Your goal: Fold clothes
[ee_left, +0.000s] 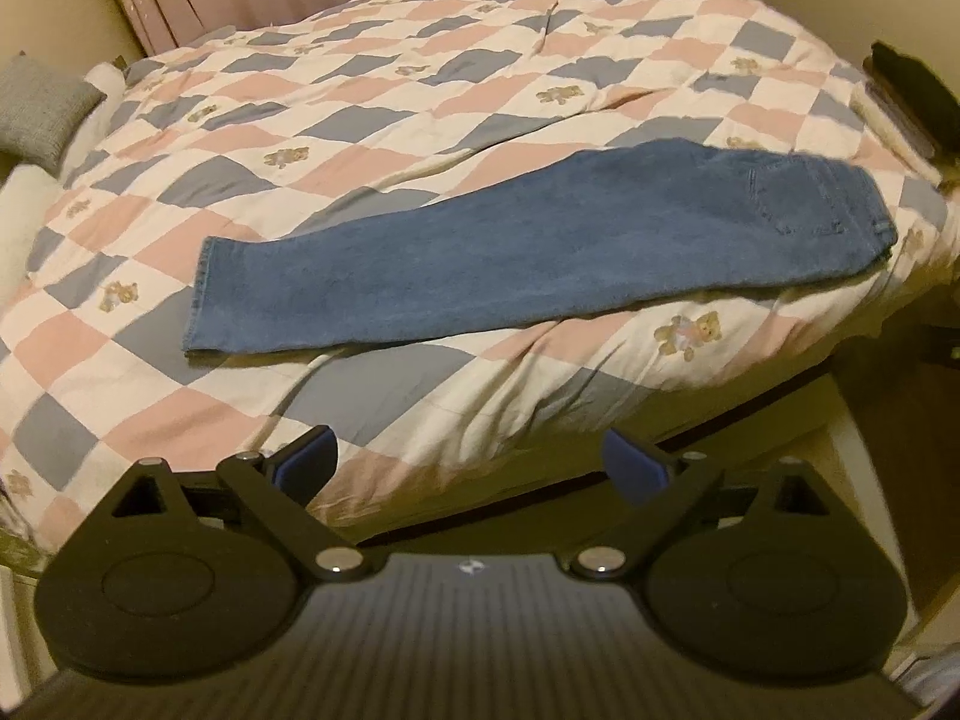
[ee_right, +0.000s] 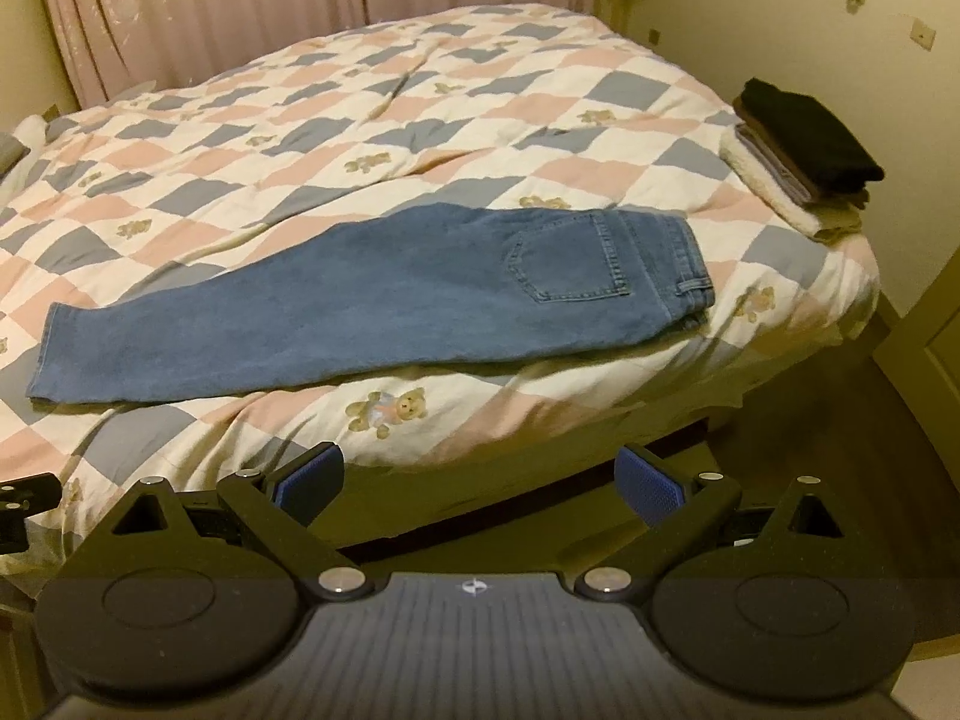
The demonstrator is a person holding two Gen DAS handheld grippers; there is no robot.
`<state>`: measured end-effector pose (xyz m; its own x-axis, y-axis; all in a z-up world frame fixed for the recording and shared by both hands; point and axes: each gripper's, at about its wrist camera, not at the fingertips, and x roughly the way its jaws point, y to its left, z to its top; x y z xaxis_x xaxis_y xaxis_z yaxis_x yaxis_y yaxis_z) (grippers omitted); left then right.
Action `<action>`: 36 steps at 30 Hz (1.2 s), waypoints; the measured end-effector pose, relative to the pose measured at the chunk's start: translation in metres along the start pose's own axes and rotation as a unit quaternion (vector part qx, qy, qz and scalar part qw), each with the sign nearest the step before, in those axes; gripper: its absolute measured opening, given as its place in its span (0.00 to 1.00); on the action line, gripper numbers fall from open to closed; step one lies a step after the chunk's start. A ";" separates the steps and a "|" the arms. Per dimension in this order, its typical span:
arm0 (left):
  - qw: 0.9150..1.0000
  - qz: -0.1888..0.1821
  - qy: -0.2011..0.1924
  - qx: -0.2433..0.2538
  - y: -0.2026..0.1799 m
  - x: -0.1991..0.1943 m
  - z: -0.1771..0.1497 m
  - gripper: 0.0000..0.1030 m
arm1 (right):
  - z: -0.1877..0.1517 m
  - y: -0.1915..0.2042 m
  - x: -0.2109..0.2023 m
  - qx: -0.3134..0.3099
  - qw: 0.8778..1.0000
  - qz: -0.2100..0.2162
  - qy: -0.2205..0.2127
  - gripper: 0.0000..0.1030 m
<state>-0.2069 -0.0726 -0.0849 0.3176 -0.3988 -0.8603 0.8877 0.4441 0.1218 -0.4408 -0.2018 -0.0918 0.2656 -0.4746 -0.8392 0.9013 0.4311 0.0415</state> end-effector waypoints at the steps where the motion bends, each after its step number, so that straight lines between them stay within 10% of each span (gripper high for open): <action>1: 1.000 -0.004 -0.002 -0.007 0.007 0.003 -0.001 0.92 | 0.002 0.002 0.004 0.000 1.000 0.001 0.002 0.96; 16: 0.996 -0.019 0.040 -0.076 0.189 0.107 0.023 0.87 | 0.038 0.077 0.086 -0.003 0.999 -0.021 0.044 0.96; 27: 0.993 -0.061 0.095 -0.029 0.345 0.221 0.097 0.71 | 0.049 0.227 0.163 0.011 0.989 -0.036 0.143 0.92; 36: 0.978 -0.146 0.130 -0.072 0.406 0.327 0.121 0.54 | 0.026 0.340 0.216 -0.123 0.980 -0.015 0.157 0.89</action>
<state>0.2979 -0.1193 -0.2573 -0.0554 -0.3161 -0.9471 0.8653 0.4580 -0.2035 -0.0678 -0.1772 -0.2447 0.0870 -0.2478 -0.9649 0.7868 0.6112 -0.0861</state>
